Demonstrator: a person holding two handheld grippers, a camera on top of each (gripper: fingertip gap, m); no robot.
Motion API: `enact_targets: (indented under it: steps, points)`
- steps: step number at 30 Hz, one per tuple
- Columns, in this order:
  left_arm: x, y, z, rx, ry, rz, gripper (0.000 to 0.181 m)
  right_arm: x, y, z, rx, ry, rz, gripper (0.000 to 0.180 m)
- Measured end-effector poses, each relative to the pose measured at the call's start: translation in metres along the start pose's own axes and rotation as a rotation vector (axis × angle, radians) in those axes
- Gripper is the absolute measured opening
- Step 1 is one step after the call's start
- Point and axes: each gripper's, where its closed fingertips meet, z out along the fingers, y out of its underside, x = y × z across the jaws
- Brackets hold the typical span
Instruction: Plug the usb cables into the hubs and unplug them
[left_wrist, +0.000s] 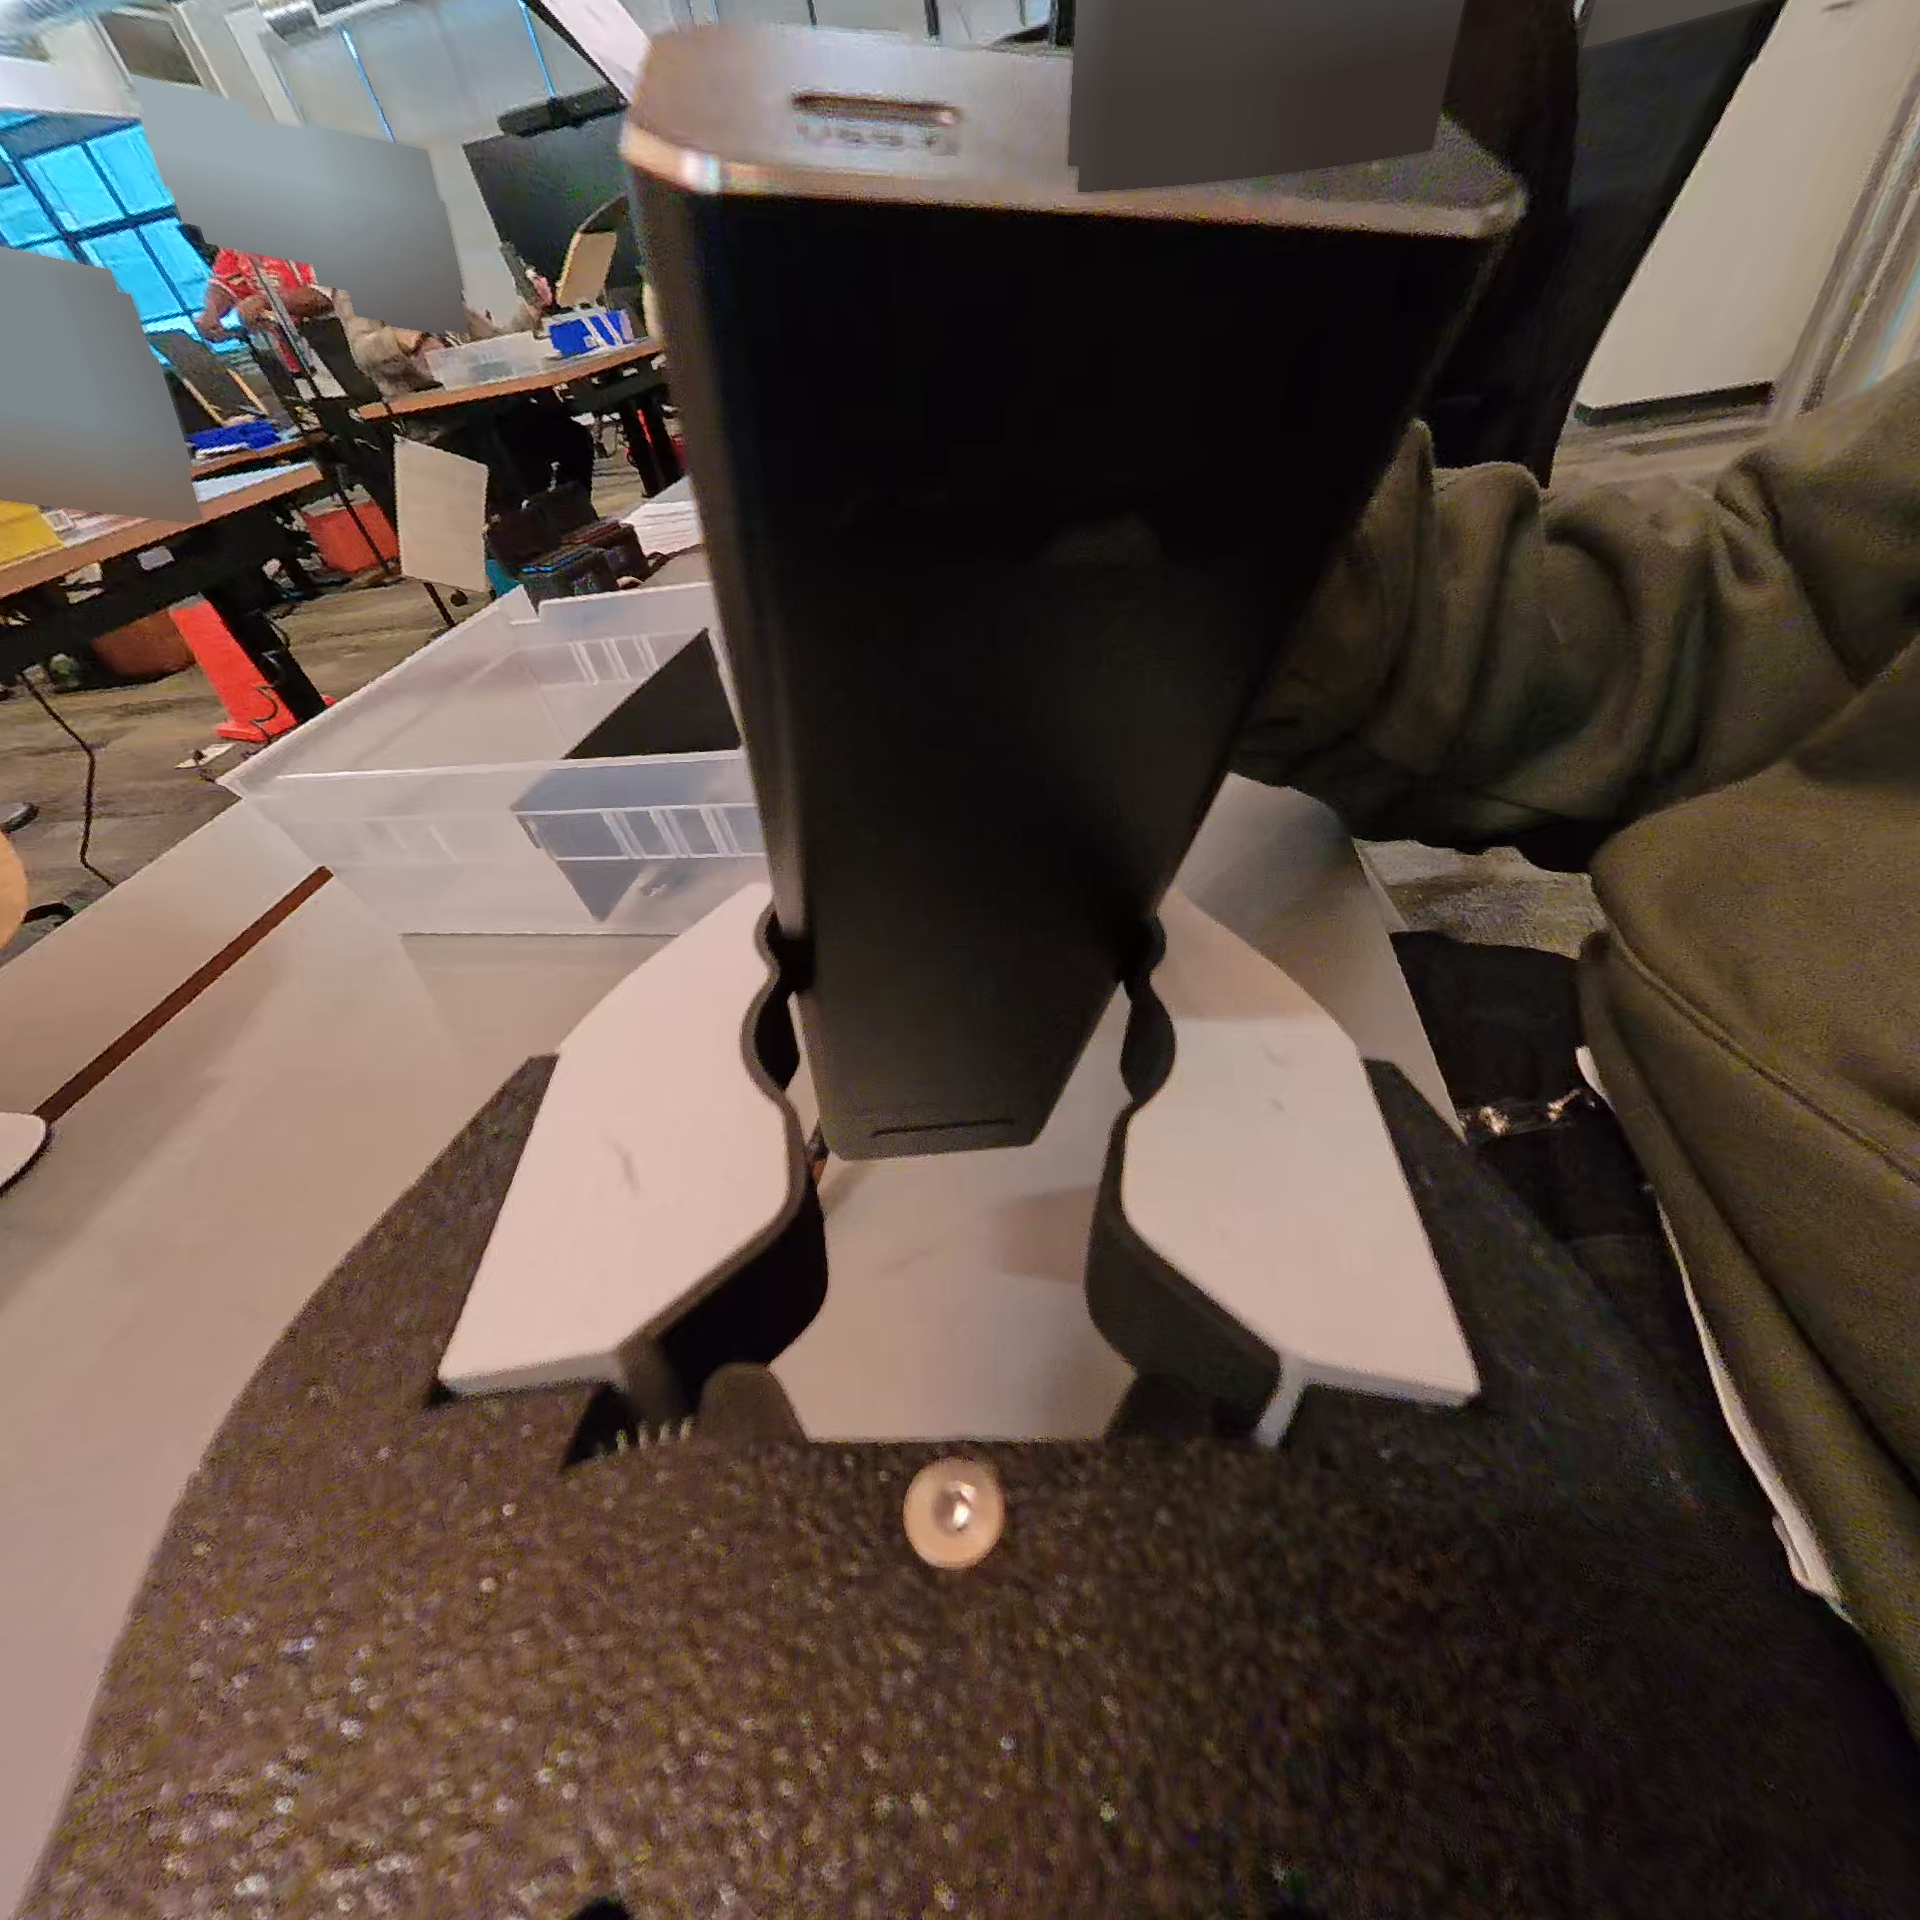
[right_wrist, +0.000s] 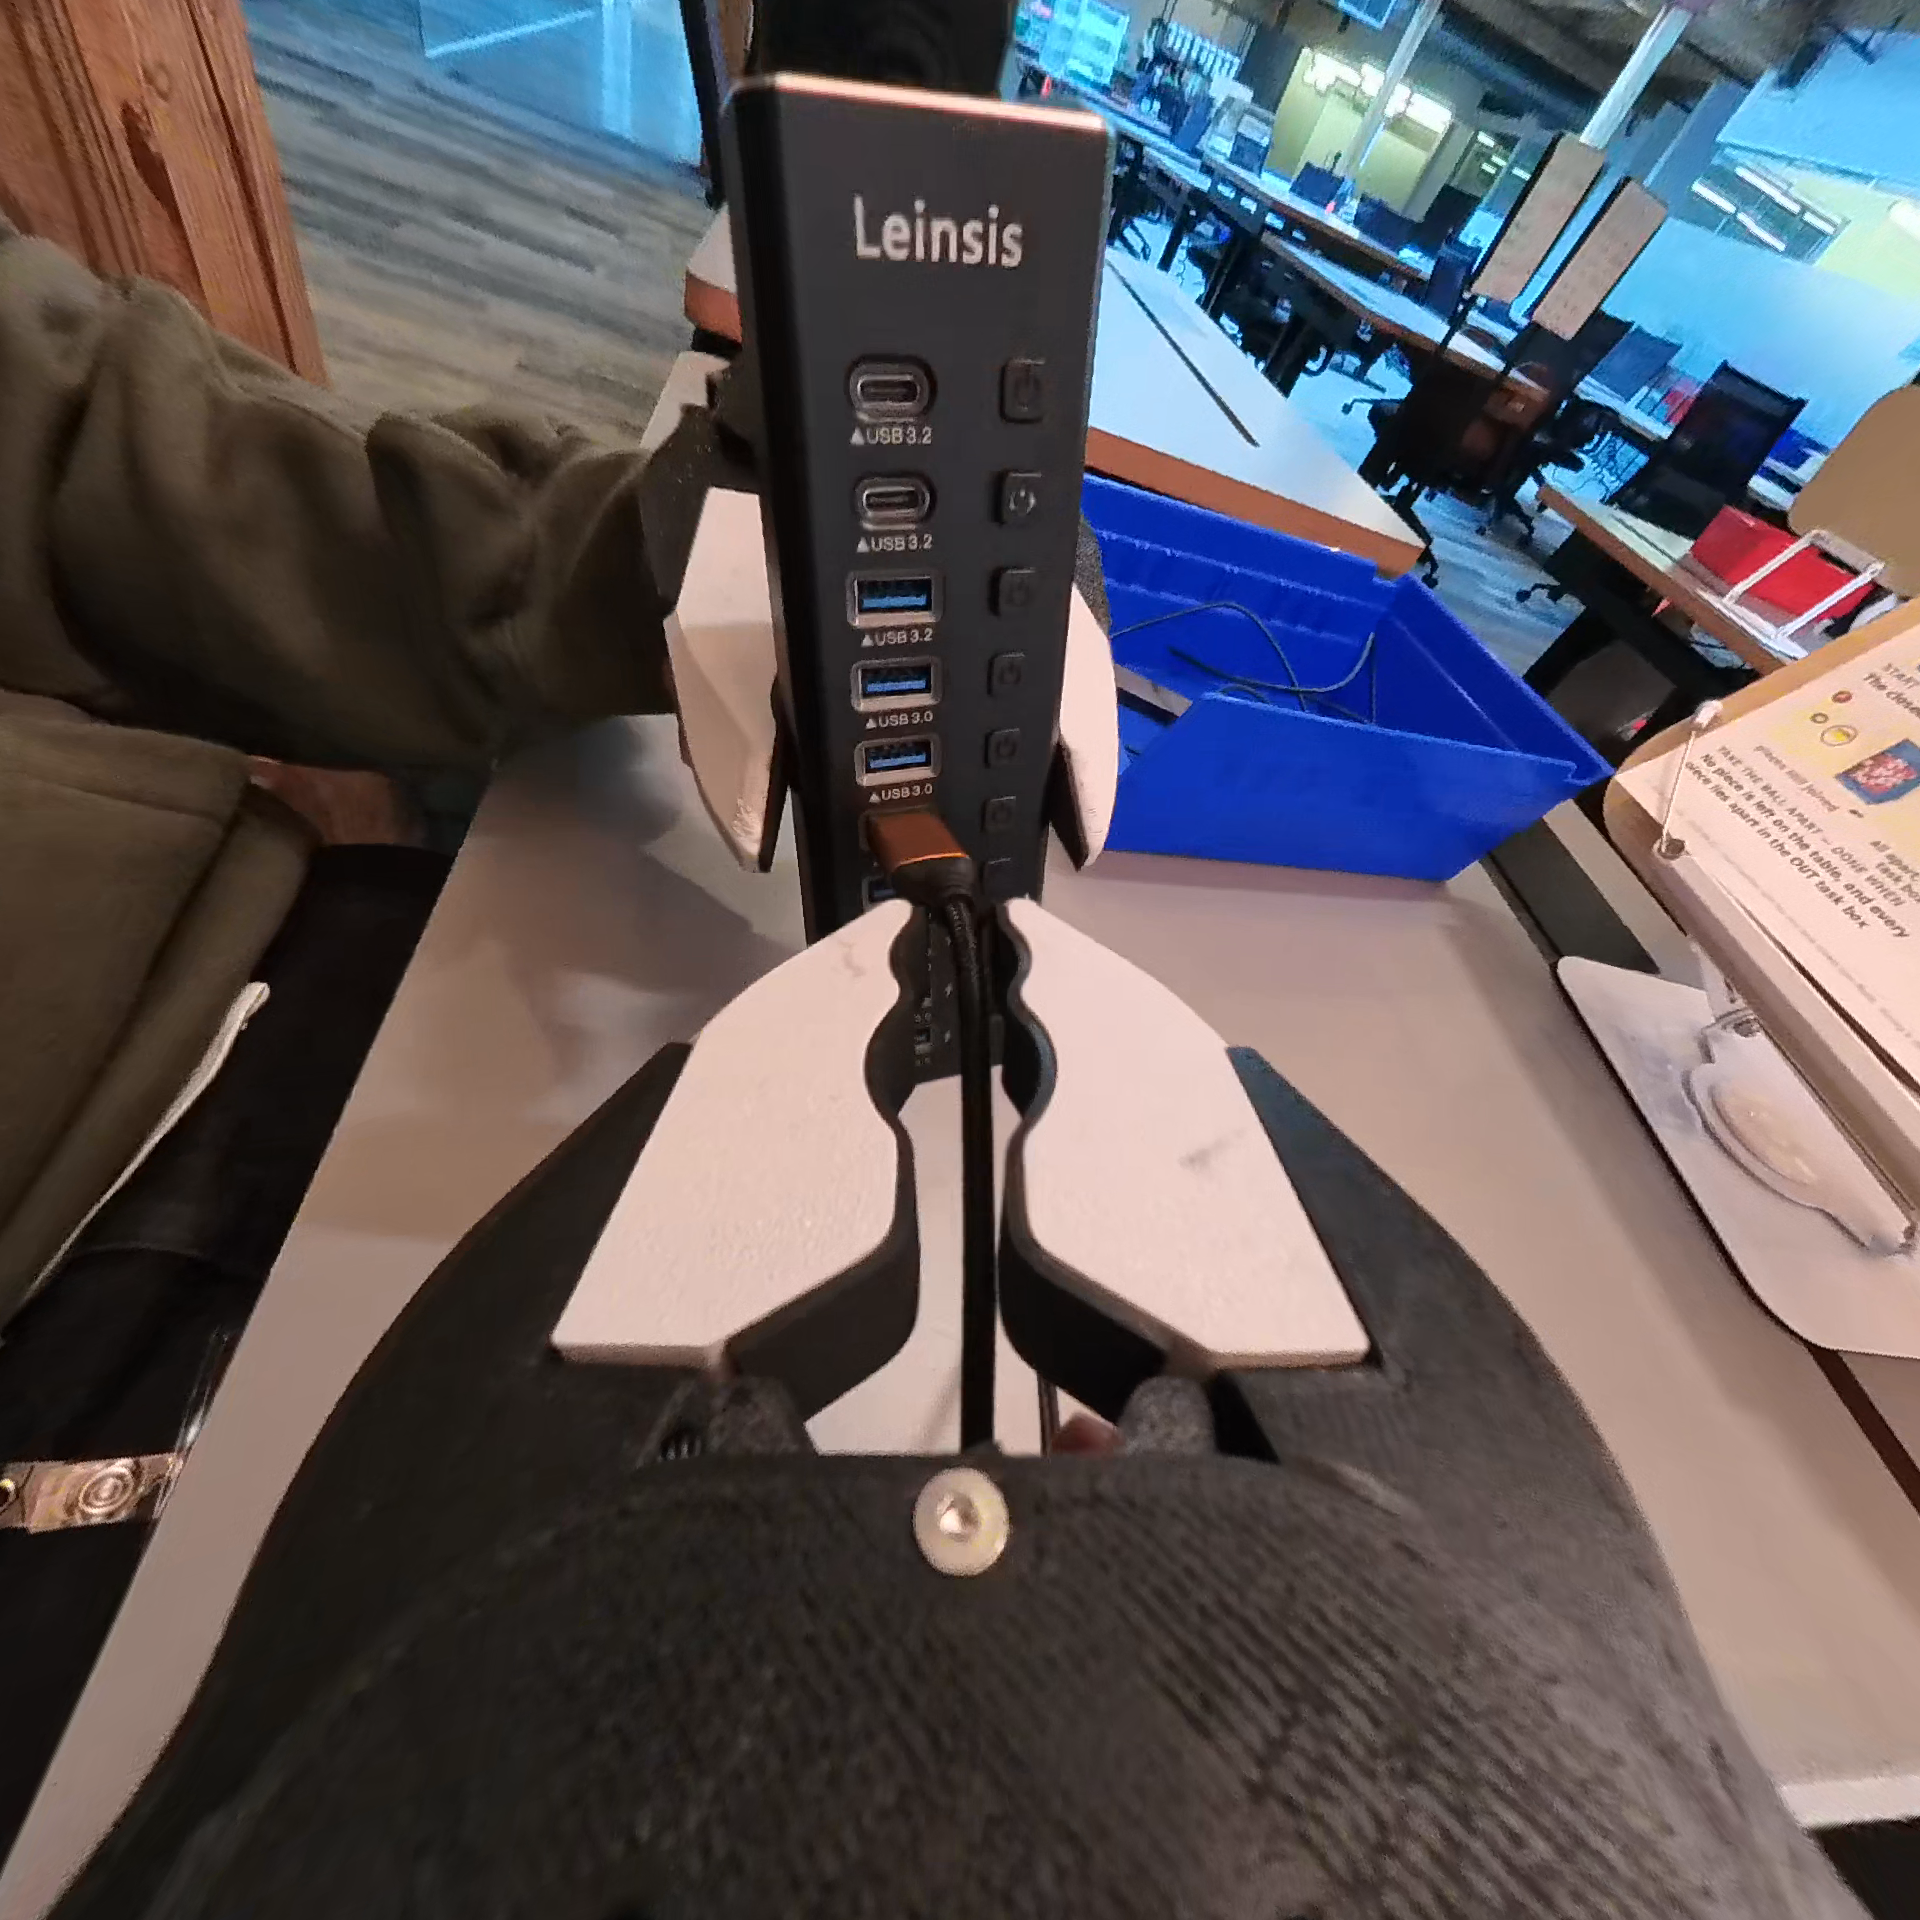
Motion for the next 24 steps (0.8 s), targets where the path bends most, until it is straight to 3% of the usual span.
enact_targets:
  steps: [4, 9, 20, 24]
  points:
    - [0.004, 0.008, 0.000, -0.060, 0.024, 0.018, 0.060, -0.016, -0.005, 0.001, 0.015, -0.087, -0.005, 0.024]
    - [0.014, 0.008, 0.006, -0.051, 0.079, 0.031, 0.060, -0.026, 0.000, 0.008, -0.004, -0.153, 0.058, 0.025]
    - [0.001, -0.005, -0.003, 0.052, 0.029, -0.030, 0.060, -0.012, -0.010, 0.019, 0.070, -0.073, 0.121, 0.016]
    - [-0.001, 0.005, -0.006, -0.014, 0.021, -0.026, 0.060, -0.011, -0.006, 0.021, 0.003, -0.045, 0.056, 0.016]
